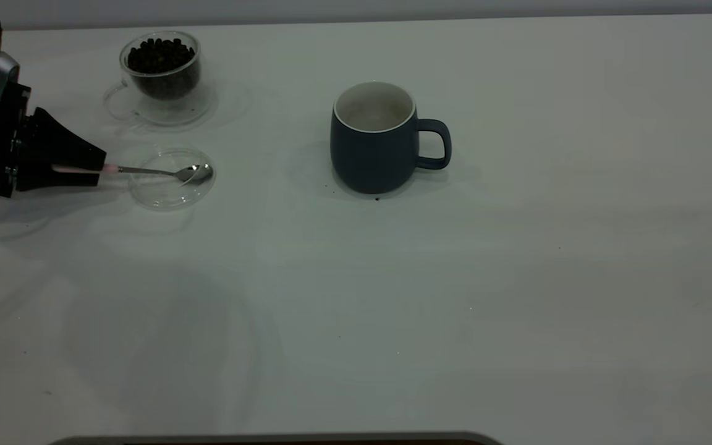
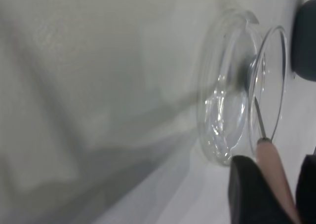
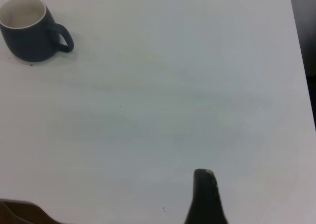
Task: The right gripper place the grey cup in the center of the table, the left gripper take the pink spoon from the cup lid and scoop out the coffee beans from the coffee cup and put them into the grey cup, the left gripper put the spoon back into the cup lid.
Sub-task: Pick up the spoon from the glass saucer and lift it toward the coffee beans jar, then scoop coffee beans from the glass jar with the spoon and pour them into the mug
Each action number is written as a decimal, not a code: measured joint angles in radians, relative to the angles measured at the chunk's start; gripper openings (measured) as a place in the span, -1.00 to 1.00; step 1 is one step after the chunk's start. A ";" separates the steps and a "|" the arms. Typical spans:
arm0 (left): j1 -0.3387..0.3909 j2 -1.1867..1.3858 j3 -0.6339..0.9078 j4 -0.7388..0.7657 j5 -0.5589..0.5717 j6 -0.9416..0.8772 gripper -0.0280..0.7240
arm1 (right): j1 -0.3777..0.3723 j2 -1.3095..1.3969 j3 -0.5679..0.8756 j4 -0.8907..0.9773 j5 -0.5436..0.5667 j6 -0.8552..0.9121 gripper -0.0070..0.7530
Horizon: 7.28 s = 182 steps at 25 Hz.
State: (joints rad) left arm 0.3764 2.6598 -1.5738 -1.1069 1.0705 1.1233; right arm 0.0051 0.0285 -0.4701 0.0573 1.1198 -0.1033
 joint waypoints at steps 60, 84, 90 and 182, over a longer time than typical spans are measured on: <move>-0.093 -0.068 -0.678 0.290 0.099 -0.352 -0.61 | 0.000 0.000 0.000 0.001 0.000 0.000 0.57; -0.095 0.012 -0.635 0.226 0.099 -0.061 -0.61 | 0.000 0.000 0.000 0.001 0.000 0.000 0.57; -0.095 0.013 -0.635 0.256 0.099 -0.119 -0.61 | 0.000 0.000 0.000 0.001 0.000 0.000 0.57; -0.020 -0.195 0.093 -0.099 0.089 -0.139 -0.61 | 0.000 0.000 0.000 0.001 0.001 0.000 0.57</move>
State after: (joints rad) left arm 0.3565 2.4645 -1.4806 -1.2056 1.1593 0.9840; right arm 0.0051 0.0285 -0.4701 0.0582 1.1209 -0.1033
